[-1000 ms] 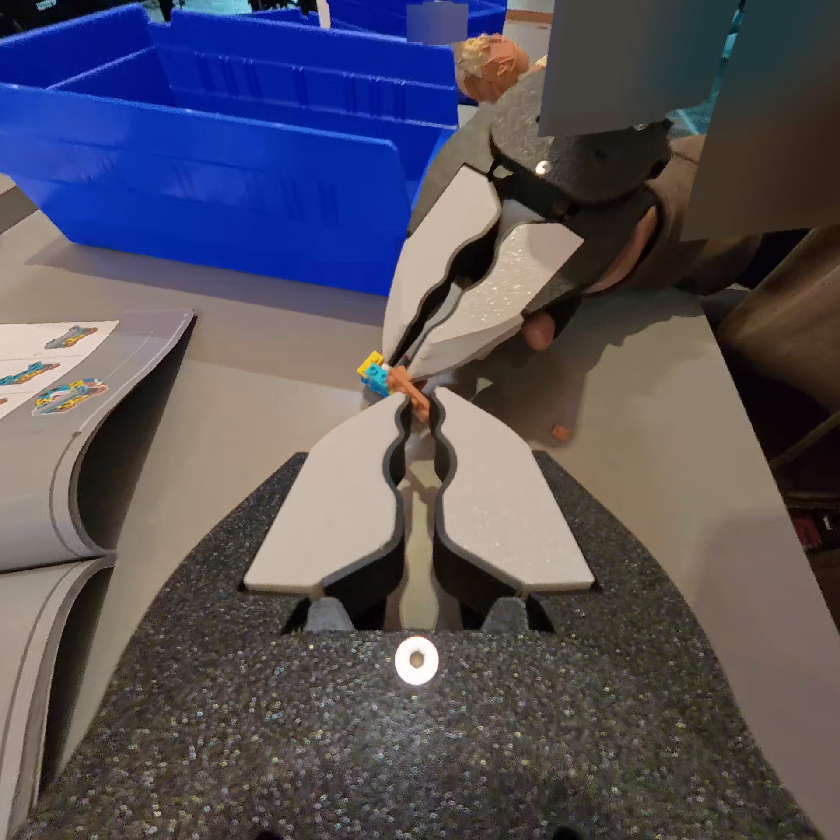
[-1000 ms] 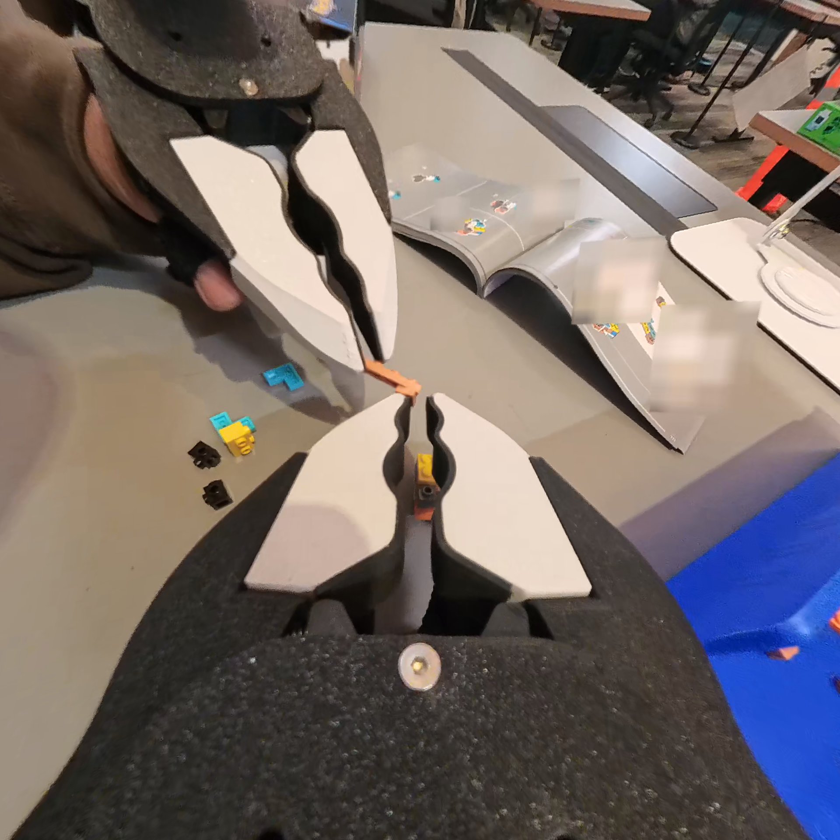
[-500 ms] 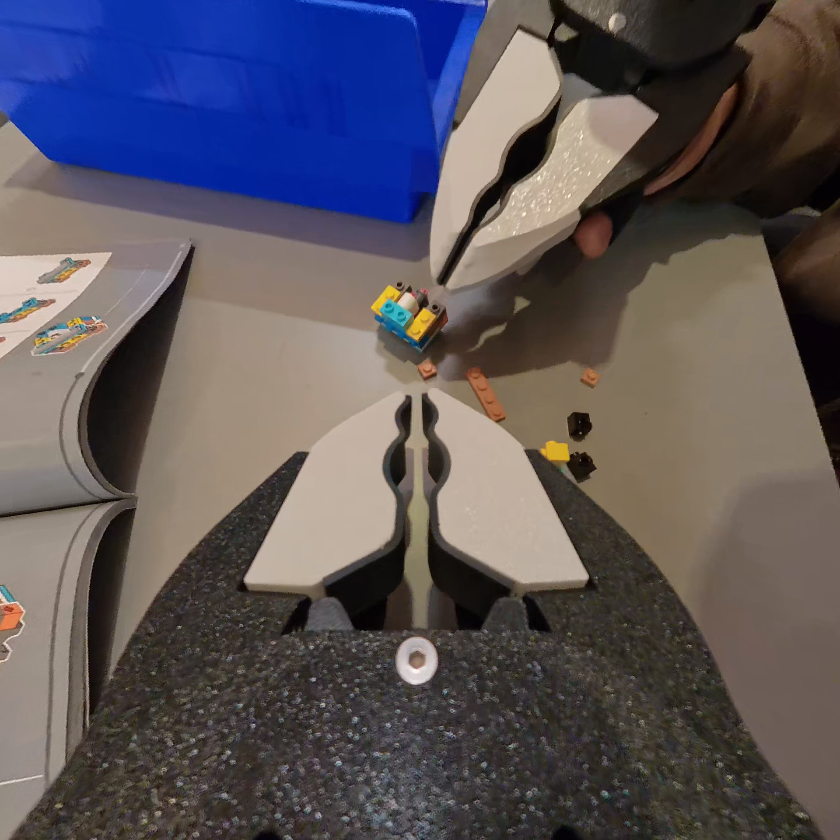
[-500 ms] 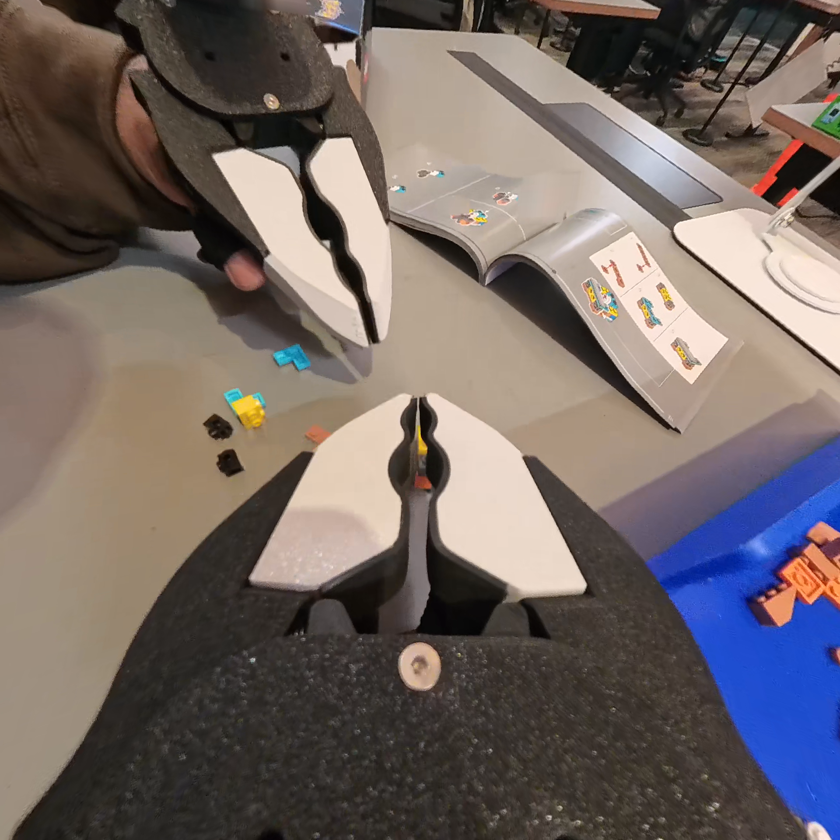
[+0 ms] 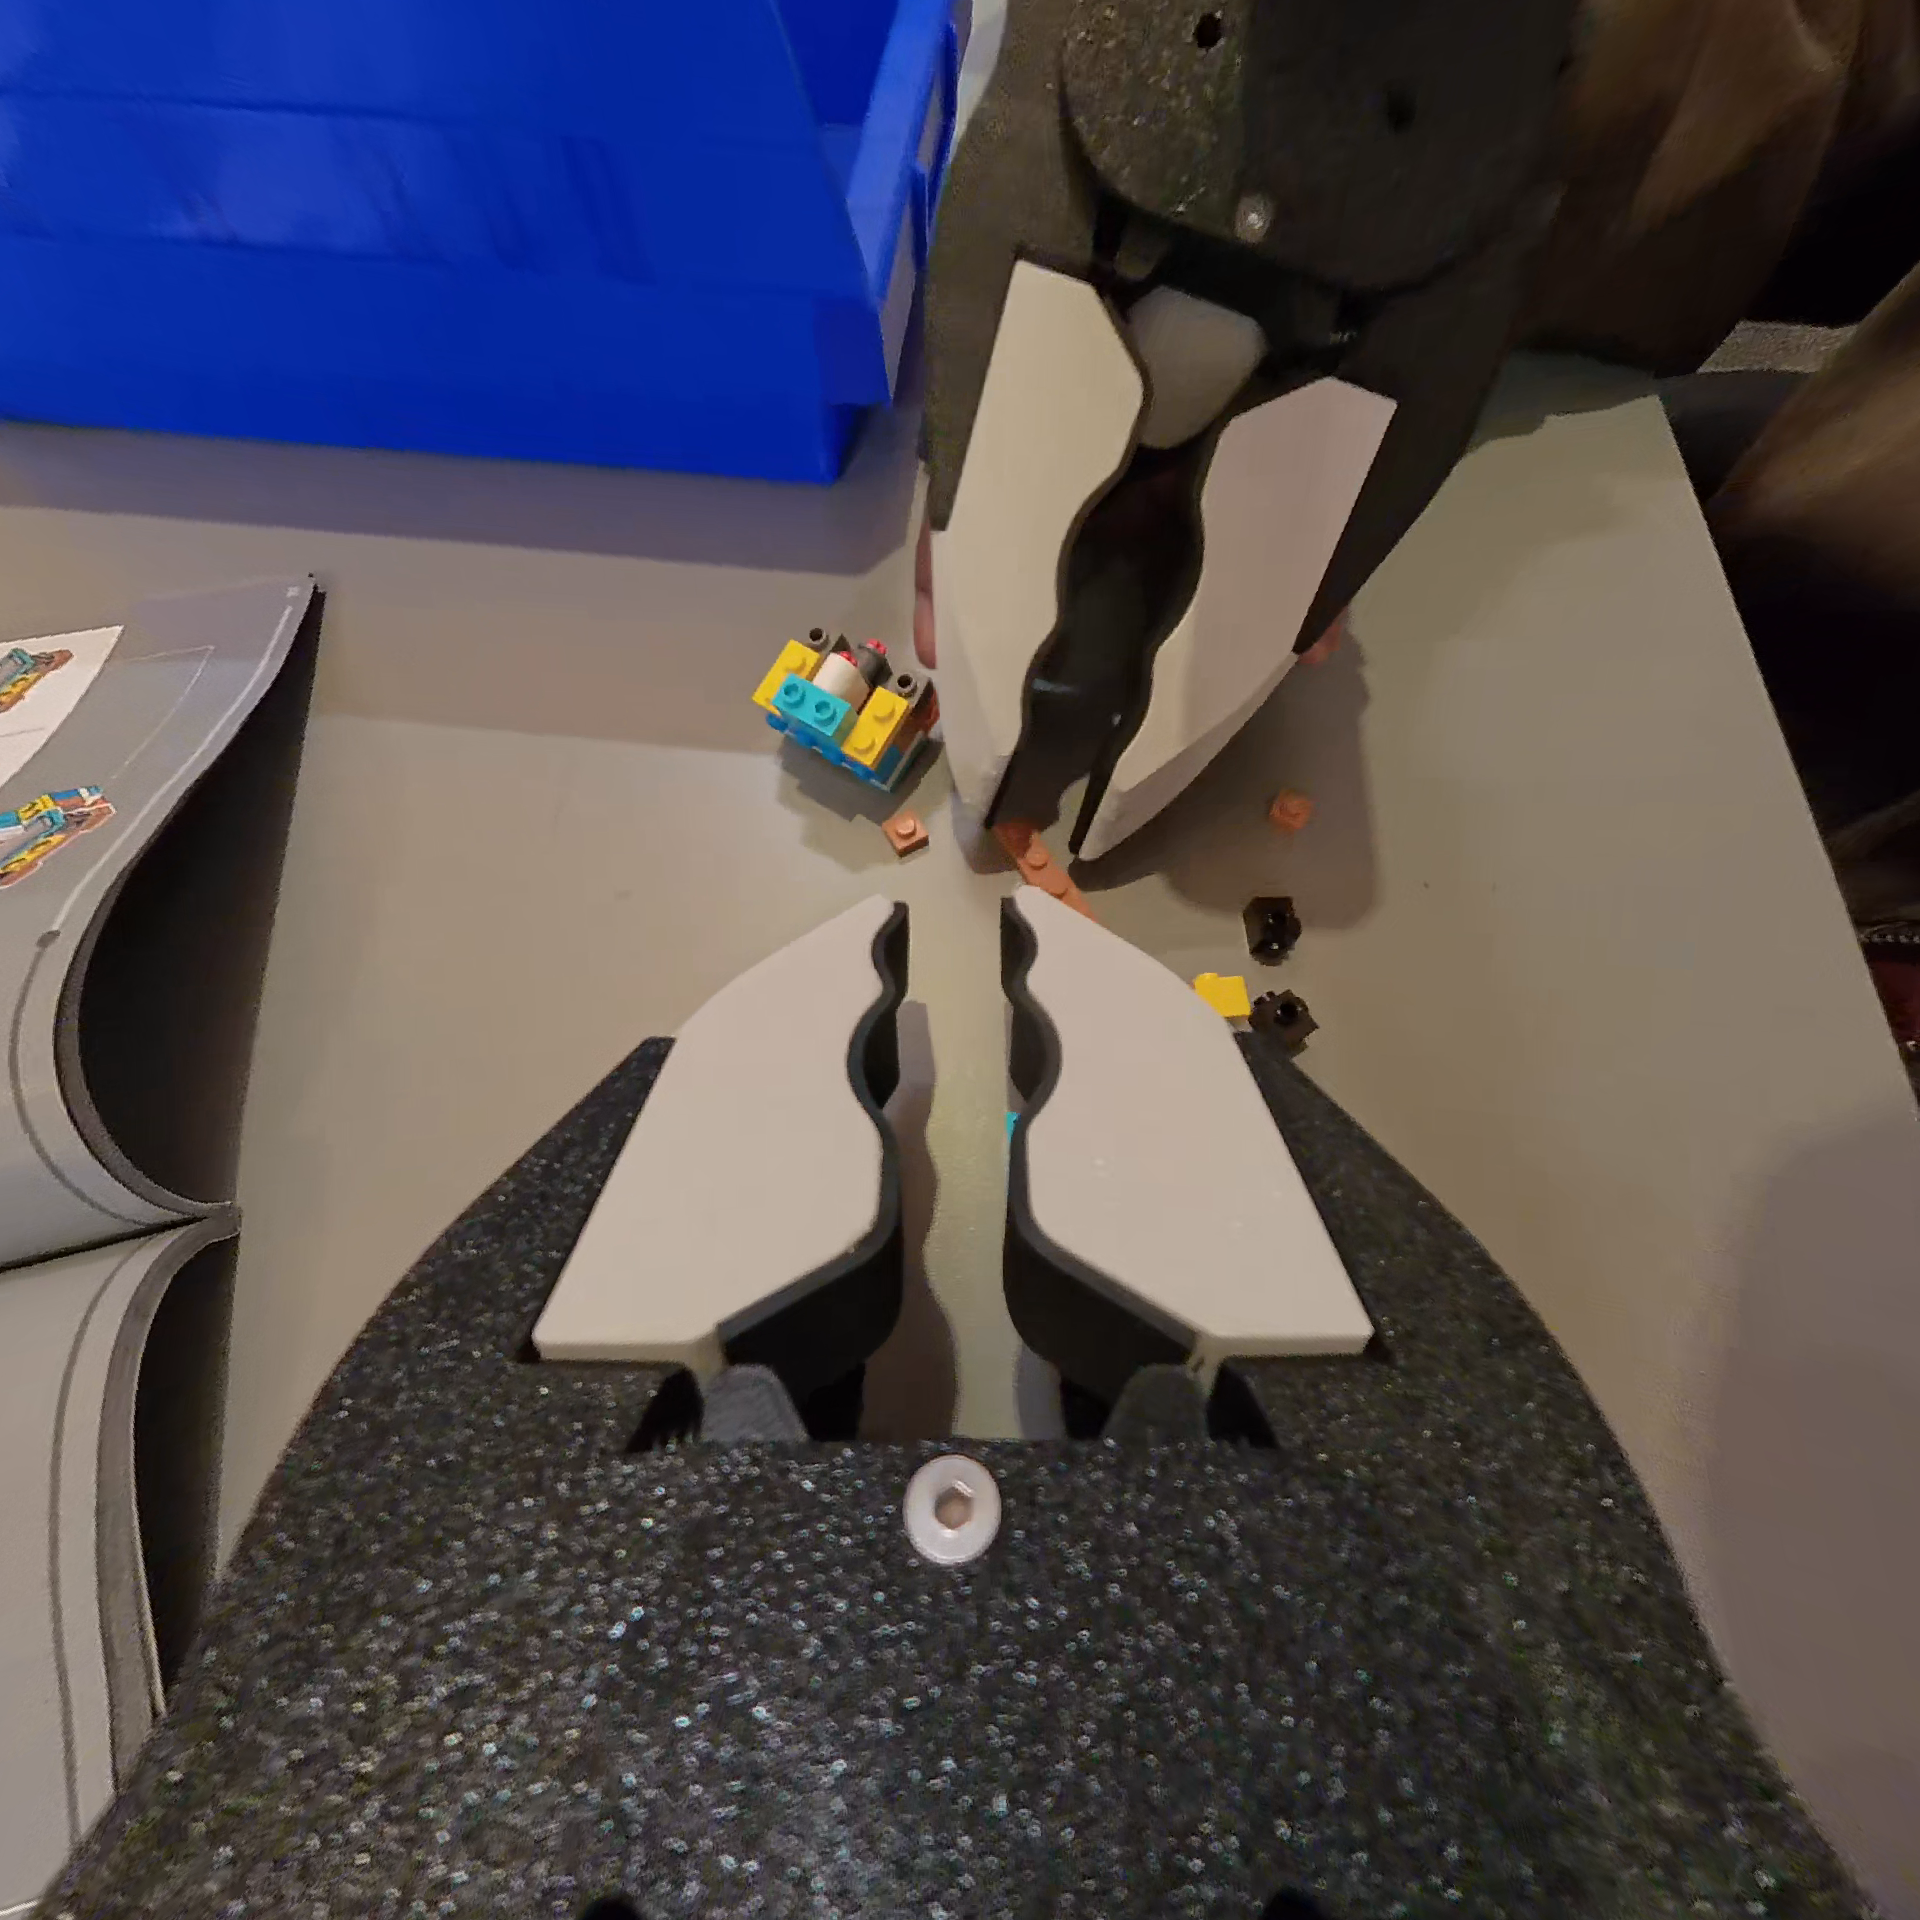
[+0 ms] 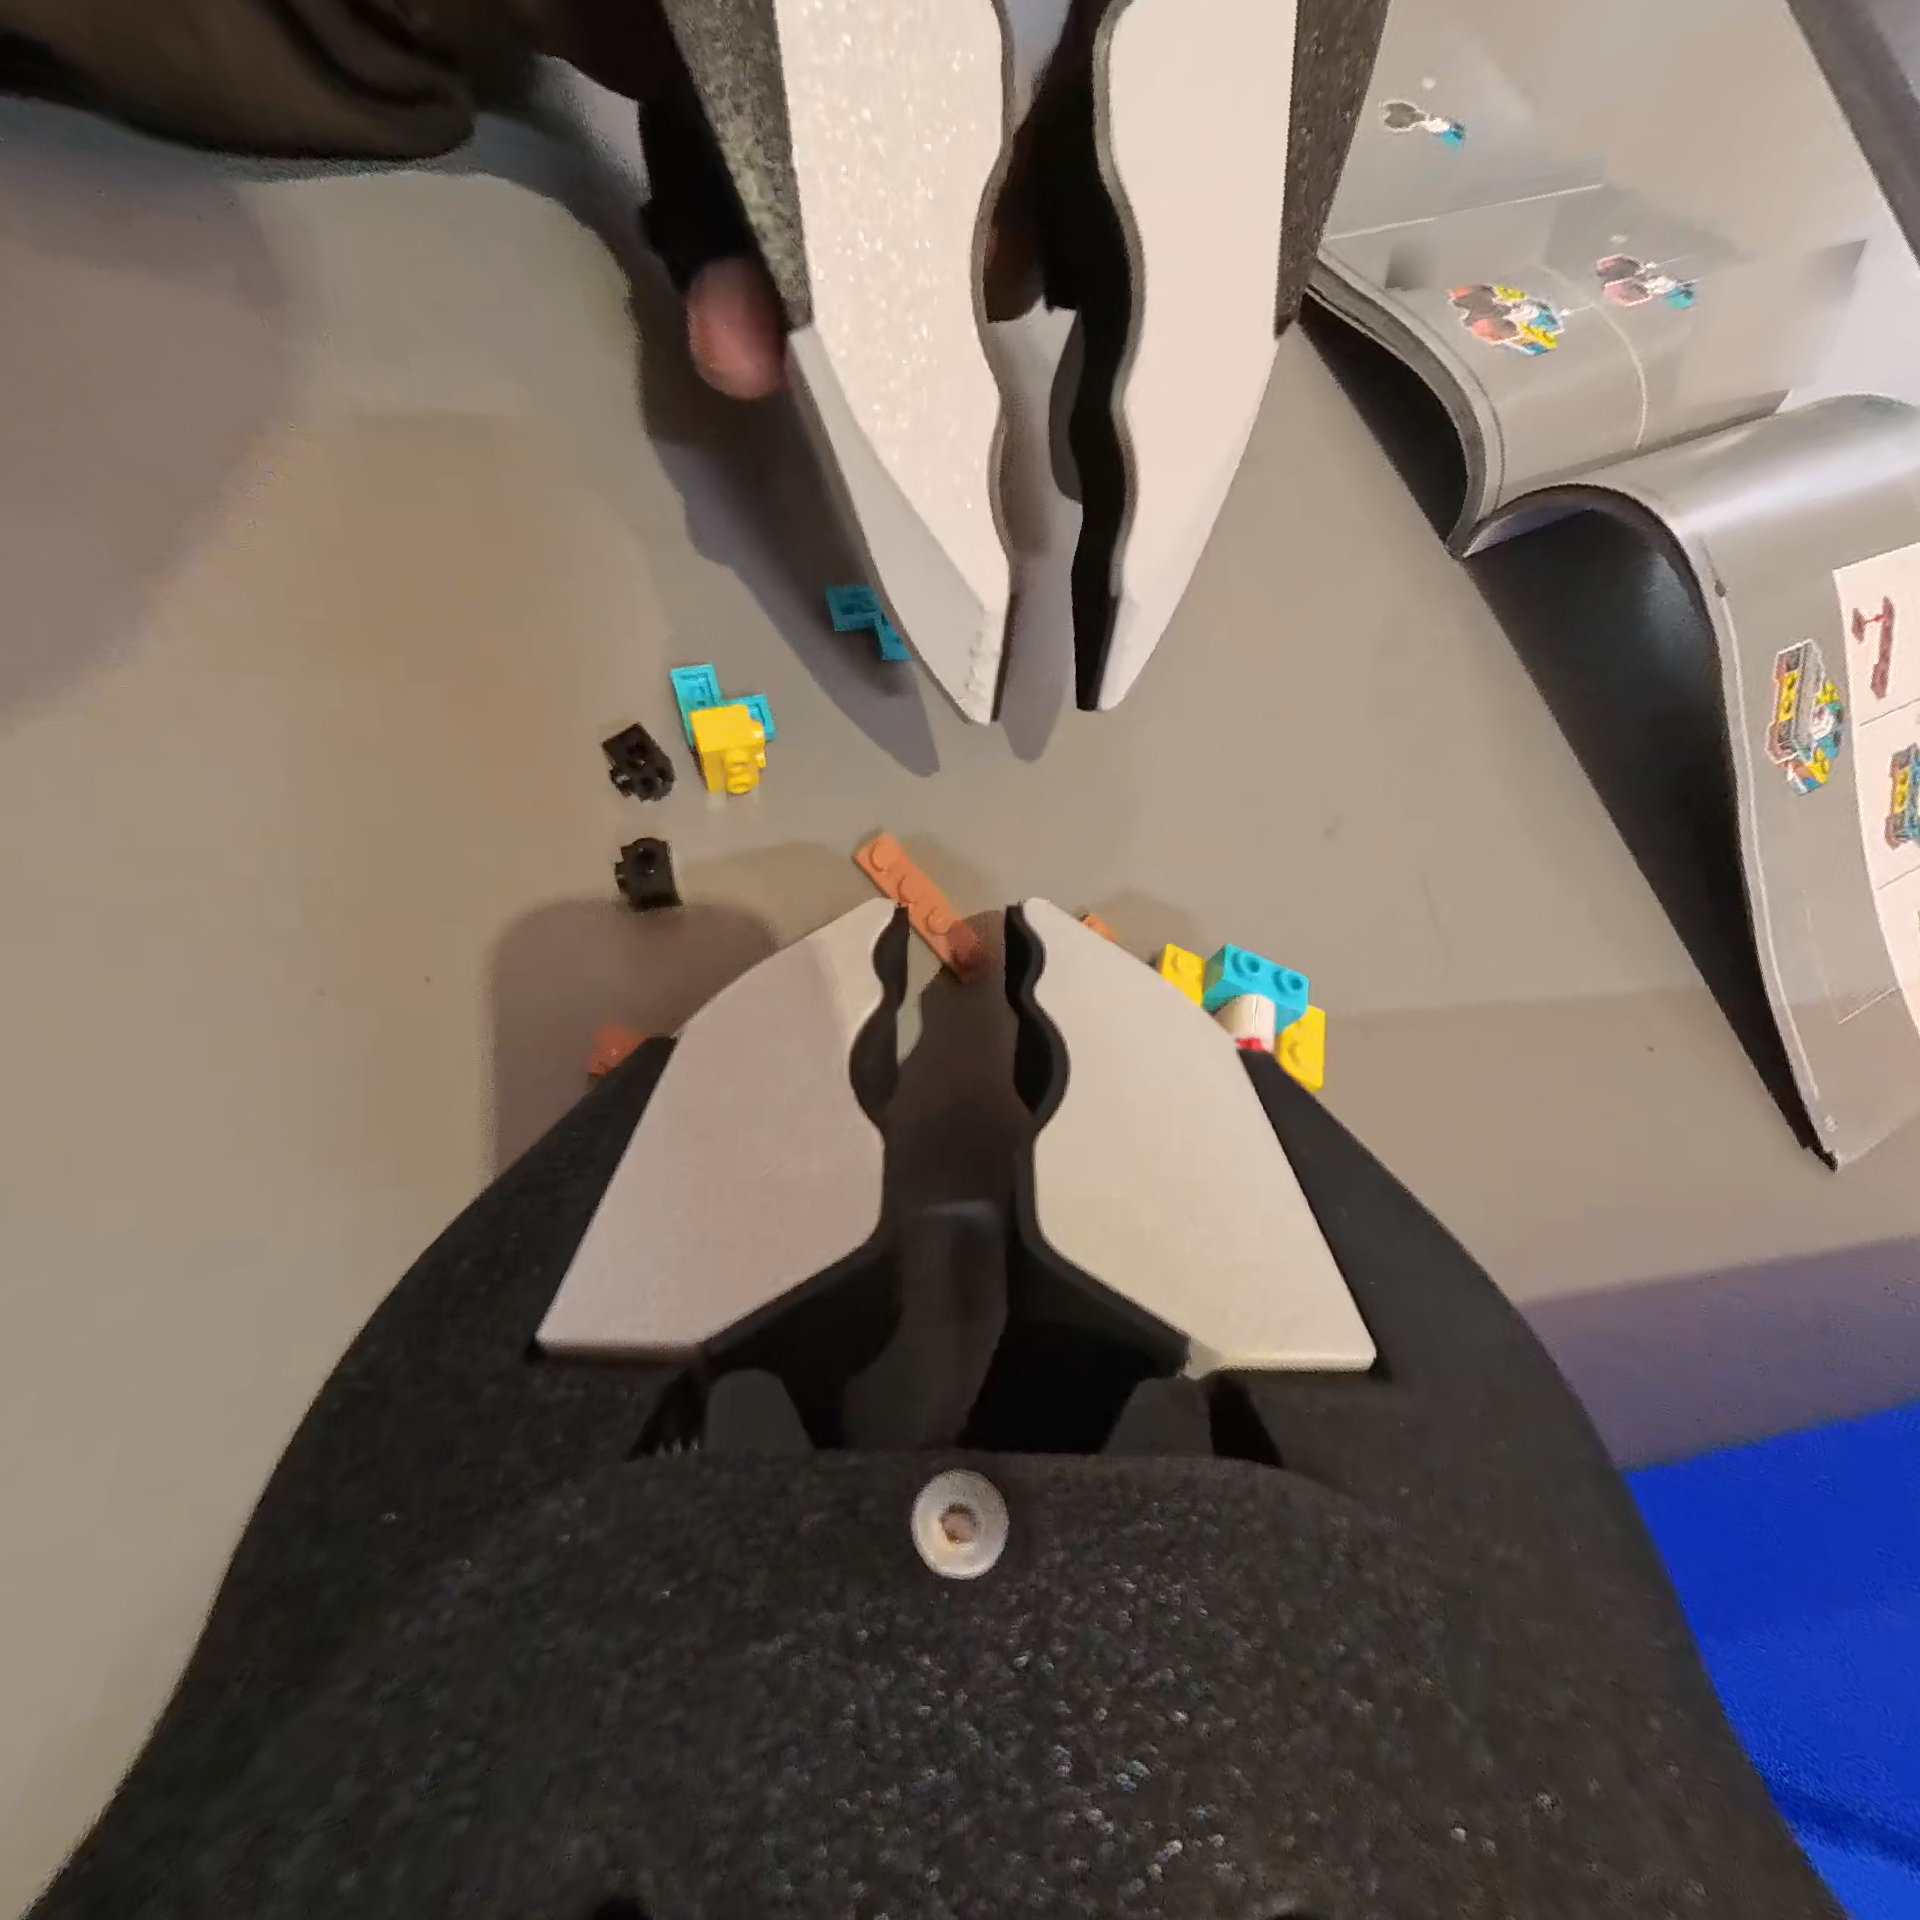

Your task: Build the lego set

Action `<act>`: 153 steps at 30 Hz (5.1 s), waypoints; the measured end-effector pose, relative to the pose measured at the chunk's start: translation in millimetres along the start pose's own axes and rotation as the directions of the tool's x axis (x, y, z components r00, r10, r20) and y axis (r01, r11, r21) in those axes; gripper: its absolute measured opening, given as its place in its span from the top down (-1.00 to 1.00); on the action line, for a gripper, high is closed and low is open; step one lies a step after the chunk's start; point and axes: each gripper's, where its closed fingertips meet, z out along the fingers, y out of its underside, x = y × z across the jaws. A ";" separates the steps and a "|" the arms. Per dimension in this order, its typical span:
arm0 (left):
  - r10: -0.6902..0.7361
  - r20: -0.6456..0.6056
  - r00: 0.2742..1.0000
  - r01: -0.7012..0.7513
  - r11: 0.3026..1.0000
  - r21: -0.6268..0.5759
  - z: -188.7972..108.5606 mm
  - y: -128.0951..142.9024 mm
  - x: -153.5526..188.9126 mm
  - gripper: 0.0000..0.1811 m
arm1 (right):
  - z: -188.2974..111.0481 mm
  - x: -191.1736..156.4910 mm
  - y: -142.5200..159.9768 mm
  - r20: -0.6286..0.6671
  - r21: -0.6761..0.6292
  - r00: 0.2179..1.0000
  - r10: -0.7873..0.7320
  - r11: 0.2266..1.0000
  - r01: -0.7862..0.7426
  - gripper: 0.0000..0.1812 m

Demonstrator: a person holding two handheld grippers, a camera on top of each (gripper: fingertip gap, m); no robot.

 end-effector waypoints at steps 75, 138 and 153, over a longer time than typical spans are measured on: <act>0.323 0.025 0.946 -0.322 0.946 -0.044 14.2 -5.8 -4.0 0.92 | -20.7 13.6 2.9 0.029 0.070 0.946 0.324 0.943 -0.325 0.91; 0.167 -0.042 0.985 -0.165 0.985 0.053 1.4 -13.0 2.9 0.95 | -16.6 15.2 -27.2 -0.039 0.196 0.969 0.246 0.952 -0.234 1.00; 0.191 0.004 0.982 -0.188 0.967 -0.173 13.2 15.6 -4.3 0.95 | -1.0 17.6 11.3 -0.158 -0.075 0.974 0.164 0.981 -0.177 0.94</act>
